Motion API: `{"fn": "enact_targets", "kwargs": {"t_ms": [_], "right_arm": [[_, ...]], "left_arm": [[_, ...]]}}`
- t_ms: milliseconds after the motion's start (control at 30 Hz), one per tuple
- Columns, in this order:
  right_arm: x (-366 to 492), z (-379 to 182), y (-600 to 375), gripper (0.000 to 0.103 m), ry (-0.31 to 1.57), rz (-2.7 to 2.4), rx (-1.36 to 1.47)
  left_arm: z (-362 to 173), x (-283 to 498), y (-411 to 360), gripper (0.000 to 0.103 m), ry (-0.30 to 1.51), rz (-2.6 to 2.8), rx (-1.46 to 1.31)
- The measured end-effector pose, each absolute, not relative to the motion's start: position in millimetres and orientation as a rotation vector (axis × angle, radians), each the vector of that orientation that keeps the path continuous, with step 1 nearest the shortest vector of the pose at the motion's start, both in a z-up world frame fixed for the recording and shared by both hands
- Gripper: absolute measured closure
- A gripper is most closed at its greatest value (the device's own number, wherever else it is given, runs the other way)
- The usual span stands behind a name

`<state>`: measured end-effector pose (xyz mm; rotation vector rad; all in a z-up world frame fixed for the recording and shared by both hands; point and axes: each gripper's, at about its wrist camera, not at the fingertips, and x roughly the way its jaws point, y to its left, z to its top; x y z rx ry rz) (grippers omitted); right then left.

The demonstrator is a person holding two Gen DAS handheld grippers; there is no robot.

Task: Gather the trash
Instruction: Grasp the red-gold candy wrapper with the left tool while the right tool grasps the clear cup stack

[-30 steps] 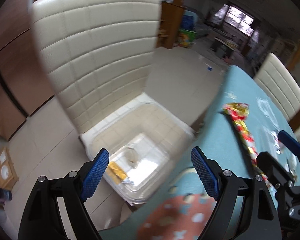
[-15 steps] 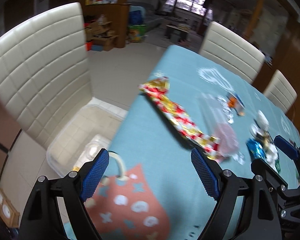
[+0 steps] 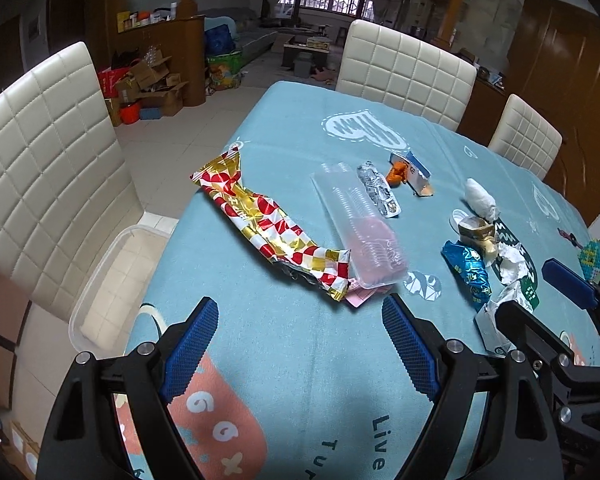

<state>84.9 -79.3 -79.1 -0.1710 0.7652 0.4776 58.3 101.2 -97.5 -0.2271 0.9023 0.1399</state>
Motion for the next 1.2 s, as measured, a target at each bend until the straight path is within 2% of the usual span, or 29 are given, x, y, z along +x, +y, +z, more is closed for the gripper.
{"fn": "enact_targets", "kwargs": {"t_ms": [367, 700, 733, 767, 833, 1200], "right_arm": [[117.8, -103.7, -36.1, 0.031, 0.817, 0.537, -0.228], [159.3, -143.0, -7.1, 0.031, 0.916, 0.547, -0.271], [161.5, -145.8, -6.7, 0.034, 0.925, 0.549, -0.27], [164.5, -149.2, -6.2, 0.043, 0.941, 0.557, -0.265], [169.7, -154.9, -6.3, 0.055, 0.974, 0.571, -0.251], [179.6, -143.1, -26.4, 0.057, 0.887, 0.569, -0.15]], "left_arm": [[-108.1, 76.3, 134.5, 0.021, 0.925, 0.206, -0.247], [-125.0, 107.9, 151.8, 0.021, 0.95, 0.21, -0.248], [-126.9, 111.0, 152.0, 0.021, 0.954, 0.21, -0.248], [-128.8, 114.3, 152.4, 0.021, 0.957, 0.211, -0.247], [-133.3, 122.3, 153.9, 0.021, 0.966, 0.209, -0.249], [-164.1, 159.6, 153.3, 0.021, 1.04, 0.19, -0.257]]}}
